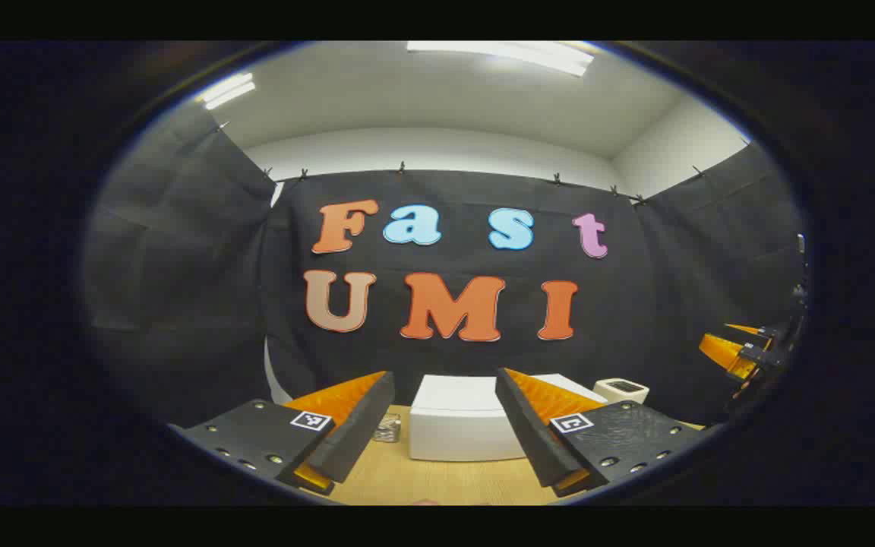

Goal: Open the microwave oven with the left hand, put the food in, and close the microwave oven.

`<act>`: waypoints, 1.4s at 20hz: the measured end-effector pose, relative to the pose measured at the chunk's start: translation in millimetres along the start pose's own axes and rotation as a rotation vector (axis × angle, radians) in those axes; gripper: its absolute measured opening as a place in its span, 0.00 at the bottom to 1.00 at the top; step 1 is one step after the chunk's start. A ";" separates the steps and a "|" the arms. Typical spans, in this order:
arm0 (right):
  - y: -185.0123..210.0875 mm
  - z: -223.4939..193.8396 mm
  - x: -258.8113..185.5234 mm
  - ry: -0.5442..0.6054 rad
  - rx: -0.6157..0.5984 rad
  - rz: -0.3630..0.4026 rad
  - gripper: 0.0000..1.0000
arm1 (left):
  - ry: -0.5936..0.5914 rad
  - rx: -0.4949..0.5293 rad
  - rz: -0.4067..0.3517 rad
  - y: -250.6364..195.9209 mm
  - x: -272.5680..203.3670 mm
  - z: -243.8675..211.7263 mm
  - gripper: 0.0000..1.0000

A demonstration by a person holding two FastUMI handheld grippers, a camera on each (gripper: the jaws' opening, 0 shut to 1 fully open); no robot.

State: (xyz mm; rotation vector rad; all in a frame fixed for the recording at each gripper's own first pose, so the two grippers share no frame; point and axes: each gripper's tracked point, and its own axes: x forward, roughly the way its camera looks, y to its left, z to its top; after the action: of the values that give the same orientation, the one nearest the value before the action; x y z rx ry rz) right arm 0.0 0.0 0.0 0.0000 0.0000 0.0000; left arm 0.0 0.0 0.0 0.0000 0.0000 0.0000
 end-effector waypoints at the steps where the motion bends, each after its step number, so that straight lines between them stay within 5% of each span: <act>1: 4.8 0.8 -0.2 -0.003 -0.007 0.012 0.89 | -0.005 -0.002 0.002 0.0 3.1 0.5 0.91; 28: -29.1 -11.4 3.0 0.024 0.036 -0.017 0.90 | -0.031 -0.022 -0.064 -55.2 6.7 -23.2 0.86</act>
State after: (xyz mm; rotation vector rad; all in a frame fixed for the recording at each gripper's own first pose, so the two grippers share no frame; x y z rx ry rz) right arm 3.0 -29.1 -11.4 0.0364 0.0241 -0.0166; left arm 6.7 -55.2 -23.2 -0.0218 -0.0311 -0.0637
